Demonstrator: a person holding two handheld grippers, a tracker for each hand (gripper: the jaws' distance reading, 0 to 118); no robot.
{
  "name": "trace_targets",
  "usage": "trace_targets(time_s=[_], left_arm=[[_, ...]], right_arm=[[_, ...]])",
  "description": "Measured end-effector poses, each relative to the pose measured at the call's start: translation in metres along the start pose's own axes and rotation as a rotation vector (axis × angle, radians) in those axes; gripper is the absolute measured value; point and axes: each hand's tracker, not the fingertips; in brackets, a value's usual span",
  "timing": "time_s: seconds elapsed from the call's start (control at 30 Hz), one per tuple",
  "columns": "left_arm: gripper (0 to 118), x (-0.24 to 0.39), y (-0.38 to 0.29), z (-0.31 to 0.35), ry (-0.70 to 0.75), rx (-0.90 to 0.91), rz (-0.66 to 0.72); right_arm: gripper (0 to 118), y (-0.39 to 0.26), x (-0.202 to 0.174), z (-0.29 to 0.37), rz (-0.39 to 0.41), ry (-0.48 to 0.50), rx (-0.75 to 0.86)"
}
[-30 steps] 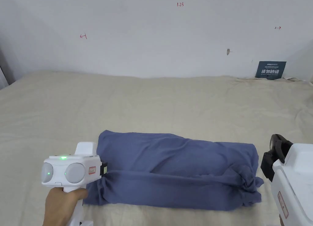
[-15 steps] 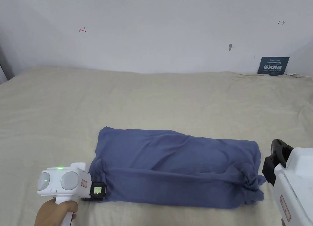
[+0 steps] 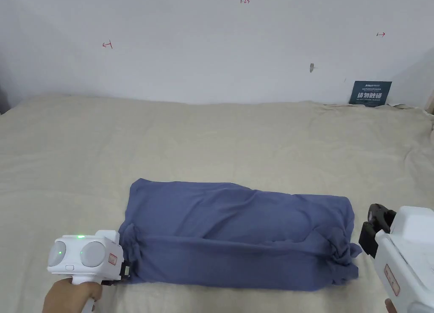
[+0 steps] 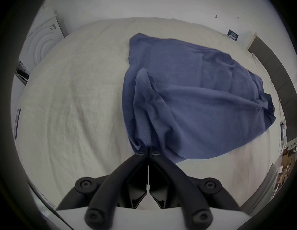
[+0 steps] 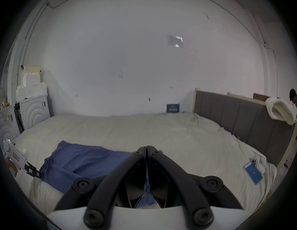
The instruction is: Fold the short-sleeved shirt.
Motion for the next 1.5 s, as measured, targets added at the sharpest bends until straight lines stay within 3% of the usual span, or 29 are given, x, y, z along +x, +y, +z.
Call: trace_targets(time_s=[0.17, 0.23, 0.27, 0.33, 0.37, 0.4, 0.5, 0.7, 0.77, 0.8, 0.87, 0.9, 0.93, 1.07, 1.27, 1.5], left_arm=[[0, -0.001, 0.006, 0.029, -0.034, 0.098, 0.011], [0, -0.001, 0.009, 0.039, -0.046, 0.114, 0.009], [0, -0.002, 0.011, 0.044, -0.052, 0.128, 0.010], [0, -0.002, 0.013, 0.050, -0.058, 0.143, 0.010], [0, -0.002, 0.014, 0.052, -0.062, 0.149, 0.009], [0, -0.003, 0.015, 0.054, -0.065, 0.152, 0.008], [0, -0.002, 0.016, 0.059, -0.070, 0.163, 0.003], [0, -0.003, 0.014, 0.057, -0.072, 0.164, 0.004], [0, -0.003, 0.013, 0.056, -0.071, 0.161, 0.005], [0, -0.003, 0.011, 0.055, -0.070, 0.158, 0.005], [0, -0.003, 0.009, 0.055, -0.070, 0.154, 0.007], [0, -0.004, 0.008, 0.055, -0.070, 0.154, 0.008], [0, -0.004, 0.007, 0.055, -0.070, 0.154, 0.008], [0, -0.007, 0.000, 0.057, -0.059, 0.159, 0.016], [0, -0.019, -0.024, 0.069, -0.059, 0.167, 0.050], [0, -0.035, -0.076, 0.090, -0.058, 0.156, 0.091]], right_arm=[[1, -0.022, 0.019, -0.054, -0.108, 0.041, -0.242], [7, -0.033, 0.022, -0.076, -0.104, 0.033, -0.337], [18, -0.038, 0.023, -0.087, -0.100, 0.031, -0.391], [69, -0.050, 0.025, -0.102, -0.097, 0.025, -0.451], [87, -0.056, 0.026, -0.110, -0.099, 0.025, -0.486], [97, -0.062, 0.027, -0.117, -0.104, 0.029, -0.518], [101, -0.076, 0.028, -0.132, -0.078, 0.026, -0.563], [101, -0.099, 0.023, -0.156, -0.007, -0.007, -0.698], [94, -0.102, 0.021, -0.161, 0.006, -0.016, -0.709], [74, -0.103, 0.021, -0.162, 0.015, -0.021, -0.717], [20, -0.102, 0.021, -0.155, 0.019, -0.016, -0.710], [10, -0.102, 0.023, -0.153, -0.018, 0.013, -0.691], [8, -0.101, 0.023, -0.150, -0.055, 0.036, -0.687], [7, -0.092, 0.020, -0.124, -0.021, 0.038, -0.659], [7, -0.074, 0.030, -0.071, -0.073, 0.103, -0.608], [7, -0.061, 0.042, -0.003, -0.053, 0.153, -0.570]])
